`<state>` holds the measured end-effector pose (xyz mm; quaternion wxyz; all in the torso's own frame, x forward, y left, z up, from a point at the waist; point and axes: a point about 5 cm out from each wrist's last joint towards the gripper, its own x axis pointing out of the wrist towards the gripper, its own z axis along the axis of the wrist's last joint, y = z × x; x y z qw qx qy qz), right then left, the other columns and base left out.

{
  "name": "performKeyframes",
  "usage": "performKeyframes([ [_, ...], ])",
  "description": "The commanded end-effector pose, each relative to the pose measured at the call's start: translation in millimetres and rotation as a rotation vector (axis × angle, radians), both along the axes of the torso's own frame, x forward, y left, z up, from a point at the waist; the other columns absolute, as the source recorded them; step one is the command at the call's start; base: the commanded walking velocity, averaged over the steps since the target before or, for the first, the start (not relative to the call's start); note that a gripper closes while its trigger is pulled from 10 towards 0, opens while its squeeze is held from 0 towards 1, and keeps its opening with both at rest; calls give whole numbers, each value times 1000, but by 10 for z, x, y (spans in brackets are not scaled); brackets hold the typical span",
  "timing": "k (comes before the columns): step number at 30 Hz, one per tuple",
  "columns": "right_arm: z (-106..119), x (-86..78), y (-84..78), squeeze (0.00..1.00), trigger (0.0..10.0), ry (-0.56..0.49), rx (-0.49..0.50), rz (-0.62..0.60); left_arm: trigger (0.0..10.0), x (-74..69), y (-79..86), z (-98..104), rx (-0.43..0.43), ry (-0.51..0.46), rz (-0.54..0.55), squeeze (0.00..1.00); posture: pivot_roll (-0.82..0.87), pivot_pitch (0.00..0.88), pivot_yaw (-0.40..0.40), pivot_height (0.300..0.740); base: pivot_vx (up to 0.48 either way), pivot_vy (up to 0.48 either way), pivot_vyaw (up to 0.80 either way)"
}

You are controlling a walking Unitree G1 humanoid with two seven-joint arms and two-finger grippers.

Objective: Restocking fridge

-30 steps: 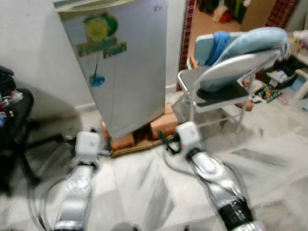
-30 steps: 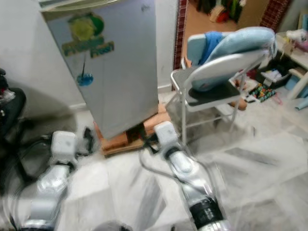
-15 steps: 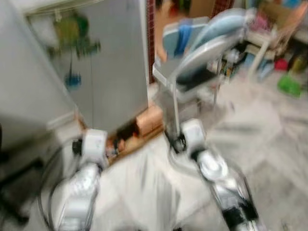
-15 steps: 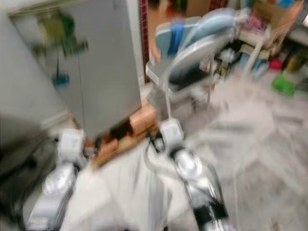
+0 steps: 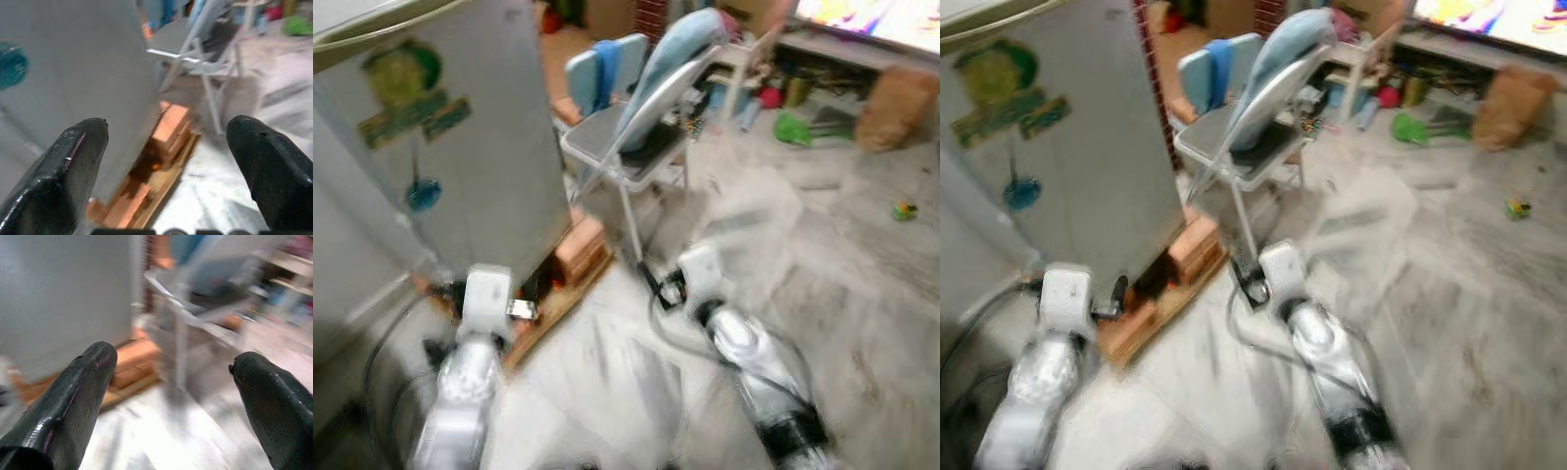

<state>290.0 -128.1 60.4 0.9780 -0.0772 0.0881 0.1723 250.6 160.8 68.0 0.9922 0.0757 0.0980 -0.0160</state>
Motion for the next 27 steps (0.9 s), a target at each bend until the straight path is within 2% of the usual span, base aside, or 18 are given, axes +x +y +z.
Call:
performKeyframes([
  [1,99,38,144,0,10000,-45,27,33,10000,-11,138,18,35,-8,45,0,78,63,48,740,0,480,0],
  [6,170,54,170,0,10000,-95,32,46,10000,20,123,83,9,-62,38,0,79,64,47,740,0,480,0],
  [13,169,67,88,0,10000,-93,38,40,10000,-24,140,21,18,-42,72,0,106,49,-3,740,0,480,0],
  [18,176,103,108,0,10000,-90,39,50,10000,-69,197,5,20,-43,114,0,129,42,-25,740,0,480,0],
  [22,216,142,157,0,10000,-105,50,56,10000,-73,210,5,22,-47,116,0,133,46,-16,740,0,480,0],
  [25,278,167,199,0,10000,-137,43,61,10000,-44,198,88,40,-90,78,0,115,58,15,740,0,480,0],
  [27,323,175,220,0,10000,-161,25,66,10000,-5,180,157,17,-126,35,0,89,52,28,740,0,478,0],
])
